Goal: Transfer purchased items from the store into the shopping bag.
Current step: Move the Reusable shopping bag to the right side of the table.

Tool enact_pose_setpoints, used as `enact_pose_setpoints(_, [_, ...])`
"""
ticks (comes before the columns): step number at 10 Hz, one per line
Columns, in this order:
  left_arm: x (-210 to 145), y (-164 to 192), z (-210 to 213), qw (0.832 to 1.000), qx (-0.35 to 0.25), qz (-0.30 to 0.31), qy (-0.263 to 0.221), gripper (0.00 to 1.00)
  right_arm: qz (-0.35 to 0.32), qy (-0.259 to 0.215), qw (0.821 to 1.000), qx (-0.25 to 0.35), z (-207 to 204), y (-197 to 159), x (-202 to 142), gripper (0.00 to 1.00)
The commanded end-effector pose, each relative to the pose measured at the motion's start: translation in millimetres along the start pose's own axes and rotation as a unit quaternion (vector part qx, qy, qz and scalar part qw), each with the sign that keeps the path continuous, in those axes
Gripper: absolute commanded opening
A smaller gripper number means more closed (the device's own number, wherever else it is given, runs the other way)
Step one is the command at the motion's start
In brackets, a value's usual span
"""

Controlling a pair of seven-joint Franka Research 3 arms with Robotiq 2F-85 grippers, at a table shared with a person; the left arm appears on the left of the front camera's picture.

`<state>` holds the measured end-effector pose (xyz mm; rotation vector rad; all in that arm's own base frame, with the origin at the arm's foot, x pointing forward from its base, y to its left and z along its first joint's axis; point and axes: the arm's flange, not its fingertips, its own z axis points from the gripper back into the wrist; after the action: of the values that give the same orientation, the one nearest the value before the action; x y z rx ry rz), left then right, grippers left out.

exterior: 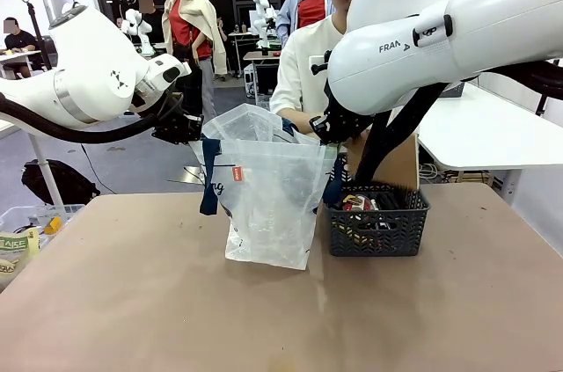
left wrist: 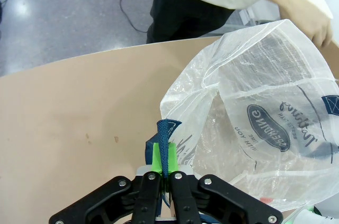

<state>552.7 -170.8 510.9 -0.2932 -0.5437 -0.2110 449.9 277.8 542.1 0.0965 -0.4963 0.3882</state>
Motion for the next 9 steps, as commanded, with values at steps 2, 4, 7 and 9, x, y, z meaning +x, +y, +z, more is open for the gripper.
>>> enact_pose_setpoints(2, [4.0,3.4,1.2,1.000,0.004,-0.003,-0.003,0.00,-0.004,-0.005,1.000,0.000,-0.2,-3.4,-3.2,0.00])
enact_pose_setpoints(4, [4.0,3.4,1.2,1.000,0.004,-0.003,-0.003,0.00,-0.004,-0.005,1.000,0.000,-0.2,-3.4,-3.2,0.00])
enact_pose_setpoints(7, [4.0,3.4,1.2,1.000,0.004,-0.003,-0.003,0.00,-0.004,-0.005,1.000,0.000,-0.2,-3.4,-3.2,0.00])
enact_pose_setpoints(9, [4.0,3.4,1.2,1.000,0.004,-0.003,-0.003,0.00,-0.004,-0.005,1.000,0.000,-0.2,-3.4,-3.2,0.00])
